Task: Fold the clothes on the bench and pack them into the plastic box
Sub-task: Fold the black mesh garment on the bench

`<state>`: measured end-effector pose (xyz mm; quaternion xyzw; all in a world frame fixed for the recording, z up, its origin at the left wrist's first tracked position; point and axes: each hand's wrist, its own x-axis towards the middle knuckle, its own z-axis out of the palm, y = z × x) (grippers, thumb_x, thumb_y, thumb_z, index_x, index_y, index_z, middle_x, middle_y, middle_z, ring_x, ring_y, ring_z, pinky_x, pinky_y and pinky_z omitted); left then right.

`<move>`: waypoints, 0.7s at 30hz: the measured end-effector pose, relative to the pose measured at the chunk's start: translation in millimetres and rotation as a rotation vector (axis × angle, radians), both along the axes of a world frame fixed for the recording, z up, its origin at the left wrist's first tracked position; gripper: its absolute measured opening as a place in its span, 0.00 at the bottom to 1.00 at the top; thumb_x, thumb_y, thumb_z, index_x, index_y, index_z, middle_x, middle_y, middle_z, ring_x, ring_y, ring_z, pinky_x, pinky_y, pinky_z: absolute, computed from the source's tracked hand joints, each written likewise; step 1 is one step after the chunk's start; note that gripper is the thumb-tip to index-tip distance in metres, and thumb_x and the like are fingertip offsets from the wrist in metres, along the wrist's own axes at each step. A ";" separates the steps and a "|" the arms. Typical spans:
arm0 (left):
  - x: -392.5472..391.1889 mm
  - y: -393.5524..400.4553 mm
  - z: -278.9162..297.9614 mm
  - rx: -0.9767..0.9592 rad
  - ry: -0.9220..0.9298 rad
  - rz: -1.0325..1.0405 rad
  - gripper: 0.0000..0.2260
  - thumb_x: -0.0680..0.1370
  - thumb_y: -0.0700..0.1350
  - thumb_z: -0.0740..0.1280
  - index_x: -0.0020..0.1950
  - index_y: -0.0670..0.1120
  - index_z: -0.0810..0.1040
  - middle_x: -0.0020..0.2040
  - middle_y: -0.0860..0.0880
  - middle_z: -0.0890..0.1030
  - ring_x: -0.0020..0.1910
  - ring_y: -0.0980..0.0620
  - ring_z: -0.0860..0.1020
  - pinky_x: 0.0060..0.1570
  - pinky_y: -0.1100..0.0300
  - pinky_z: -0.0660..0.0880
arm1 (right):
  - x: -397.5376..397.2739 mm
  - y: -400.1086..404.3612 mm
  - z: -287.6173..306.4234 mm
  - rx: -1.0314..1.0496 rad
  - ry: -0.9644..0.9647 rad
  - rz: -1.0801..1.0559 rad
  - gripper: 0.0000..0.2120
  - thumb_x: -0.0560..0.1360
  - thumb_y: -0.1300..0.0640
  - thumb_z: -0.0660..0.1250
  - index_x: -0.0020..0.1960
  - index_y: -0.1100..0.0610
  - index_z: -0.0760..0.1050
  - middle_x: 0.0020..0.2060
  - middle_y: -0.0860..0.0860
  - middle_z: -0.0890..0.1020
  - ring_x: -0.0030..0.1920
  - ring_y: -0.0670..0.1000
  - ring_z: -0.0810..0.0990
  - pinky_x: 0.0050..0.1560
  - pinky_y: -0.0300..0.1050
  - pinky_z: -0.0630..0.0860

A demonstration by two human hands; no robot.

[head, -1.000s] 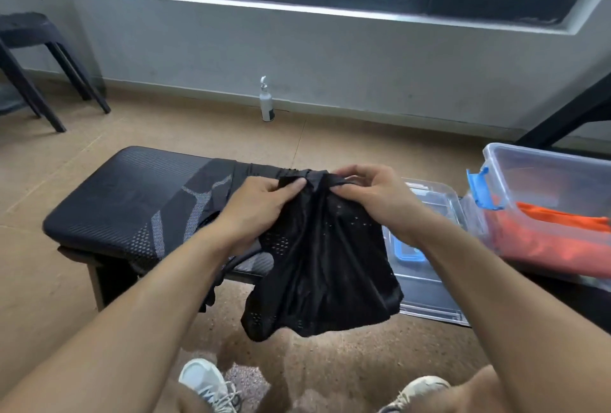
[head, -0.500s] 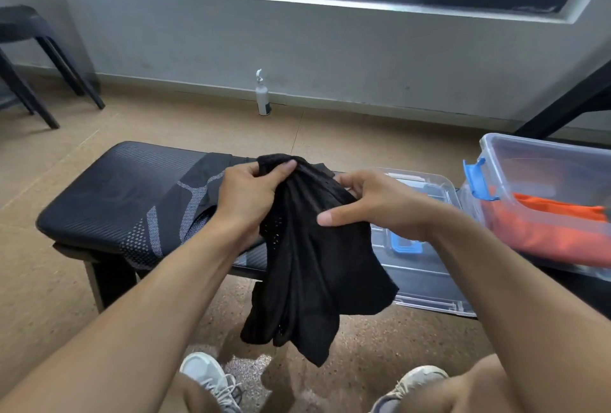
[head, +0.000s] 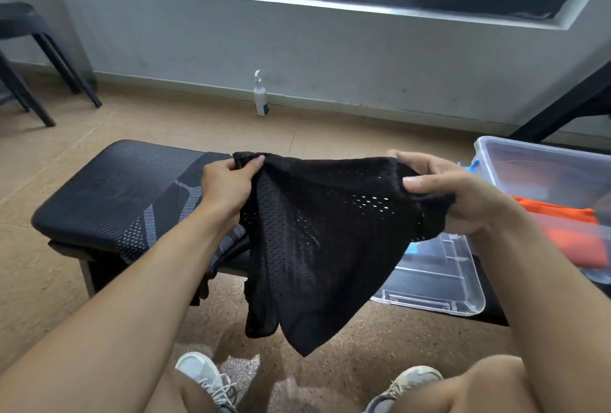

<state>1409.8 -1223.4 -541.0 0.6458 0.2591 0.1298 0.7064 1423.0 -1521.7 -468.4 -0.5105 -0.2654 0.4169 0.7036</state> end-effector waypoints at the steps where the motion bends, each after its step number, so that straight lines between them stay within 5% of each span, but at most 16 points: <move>1: 0.4 -0.1 -0.3 0.002 0.008 0.005 0.06 0.77 0.44 0.76 0.43 0.43 0.85 0.43 0.43 0.87 0.43 0.45 0.85 0.43 0.55 0.84 | -0.4 1.6 1.8 0.023 0.031 -0.042 0.16 0.69 0.57 0.78 0.55 0.58 0.81 0.46 0.55 0.84 0.41 0.50 0.84 0.42 0.42 0.80; 3: 1.5 -0.5 -0.2 0.004 0.026 0.014 0.06 0.77 0.44 0.76 0.43 0.42 0.85 0.43 0.42 0.87 0.45 0.43 0.86 0.46 0.51 0.85 | 1.5 3.8 2.6 -0.023 0.045 -0.207 0.18 0.69 0.56 0.77 0.58 0.55 0.81 0.45 0.55 0.83 0.39 0.50 0.82 0.39 0.45 0.76; 5: 3.2 0.8 -3.0 -0.004 0.059 0.019 0.08 0.76 0.46 0.76 0.42 0.42 0.85 0.44 0.41 0.87 0.47 0.41 0.86 0.49 0.46 0.85 | -0.9 9.5 5.4 -0.055 0.066 -0.385 0.11 0.72 0.58 0.71 0.54 0.55 0.82 0.38 0.54 0.82 0.30 0.47 0.78 0.25 0.38 0.71; 7: 5.5 5.5 -6.1 -0.011 0.083 0.019 0.16 0.71 0.57 0.78 0.38 0.44 0.85 0.45 0.41 0.88 0.49 0.39 0.86 0.53 0.41 0.83 | -5.2 17.3 7.1 -0.053 0.089 -0.488 0.08 0.74 0.59 0.66 0.48 0.53 0.84 0.37 0.52 0.83 0.26 0.45 0.76 0.17 0.33 0.62; 9: 13.9 10.8 -16.1 0.011 0.120 0.002 0.23 0.63 0.68 0.73 0.35 0.47 0.83 0.48 0.41 0.87 0.53 0.38 0.85 0.58 0.39 0.80 | -7.3 23.2 7.8 -0.064 0.066 -0.567 0.09 0.77 0.57 0.65 0.48 0.52 0.84 0.40 0.50 0.85 0.30 0.46 0.80 0.19 0.34 0.62; 12: 15.3 8.7 -13.4 0.054 0.104 -0.032 0.25 0.67 0.70 0.67 0.39 0.47 0.77 0.46 0.43 0.83 0.50 0.42 0.82 0.56 0.46 0.78 | -7.6 23.9 9.1 -0.066 -0.027 -0.577 0.12 0.81 0.60 0.61 0.58 0.54 0.81 0.48 0.50 0.86 0.41 0.50 0.84 0.22 0.36 0.70; 14: 5.9 -0.1 2.2 0.072 0.087 -0.035 0.30 0.62 0.72 0.65 0.40 0.45 0.75 0.41 0.45 0.80 0.45 0.45 0.79 0.49 0.48 0.73 | -10.8 21.9 10.8 -0.062 -0.065 -0.430 0.17 0.79 0.67 0.60 0.66 0.57 0.77 0.56 0.53 0.84 0.50 0.54 0.84 0.25 0.39 0.77; 16: -7.3 -13.0 15.4 0.178 0.062 -0.086 0.33 0.69 0.71 0.64 0.42 0.39 0.79 0.41 0.44 0.84 0.45 0.44 0.81 0.48 0.49 0.75 | -16.4 23.4 9.0 -0.108 -0.104 -0.257 0.26 0.76 0.73 0.59 0.71 0.60 0.71 0.63 0.57 0.81 0.58 0.59 0.84 0.30 0.44 0.82; 18: -22.4 -29.7 26.2 0.276 0.013 -0.174 0.27 0.78 0.65 0.64 0.46 0.41 0.84 0.42 0.45 0.87 0.45 0.46 0.84 0.47 0.51 0.76 | -24.3 32.6 4.0 -0.256 -0.248 -0.222 0.24 0.79 0.76 0.56 0.70 0.59 0.70 0.63 0.58 0.81 0.59 0.57 0.84 0.32 0.46 0.84; 21: -46.1 -52.4 38.9 0.272 -0.085 -0.334 0.21 0.78 0.63 0.68 0.44 0.46 0.87 0.41 0.46 0.88 0.45 0.44 0.86 0.51 0.45 0.81 | -31.5 52.7 -2.9 -0.449 -0.471 -0.363 0.20 0.82 0.73 0.52 0.56 0.53 0.76 0.51 0.53 0.85 0.49 0.52 0.88 0.31 0.47 0.83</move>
